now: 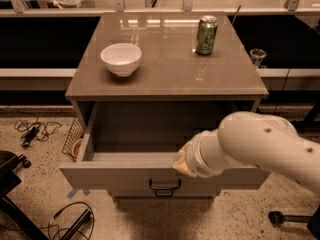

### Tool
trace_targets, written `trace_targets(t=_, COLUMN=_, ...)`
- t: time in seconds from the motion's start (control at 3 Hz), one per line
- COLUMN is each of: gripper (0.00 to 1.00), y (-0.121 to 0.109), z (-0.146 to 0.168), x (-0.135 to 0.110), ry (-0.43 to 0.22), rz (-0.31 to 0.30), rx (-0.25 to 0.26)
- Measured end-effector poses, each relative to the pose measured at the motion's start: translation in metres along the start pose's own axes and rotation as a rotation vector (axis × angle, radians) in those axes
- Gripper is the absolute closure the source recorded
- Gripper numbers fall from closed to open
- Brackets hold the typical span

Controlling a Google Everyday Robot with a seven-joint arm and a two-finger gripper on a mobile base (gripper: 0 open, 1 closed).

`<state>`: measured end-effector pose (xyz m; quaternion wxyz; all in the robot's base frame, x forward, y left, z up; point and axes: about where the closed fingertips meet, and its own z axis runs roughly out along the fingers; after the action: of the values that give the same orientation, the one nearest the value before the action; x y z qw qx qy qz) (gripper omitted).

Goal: Open top drawer

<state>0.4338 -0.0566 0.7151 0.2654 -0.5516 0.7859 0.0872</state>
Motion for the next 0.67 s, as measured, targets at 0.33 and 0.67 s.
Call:
trace_targets(t=0.33, gripper=1.0, y=-0.083, z=0.051, x=0.004, ry=-0.016, rz=-0.039, rx=-0.003)
trace_targets(t=0.67, gripper=1.0, y=-0.123, z=0.081, x=0.008, ry=-0.013, rz=-0.05, rx=-0.033)
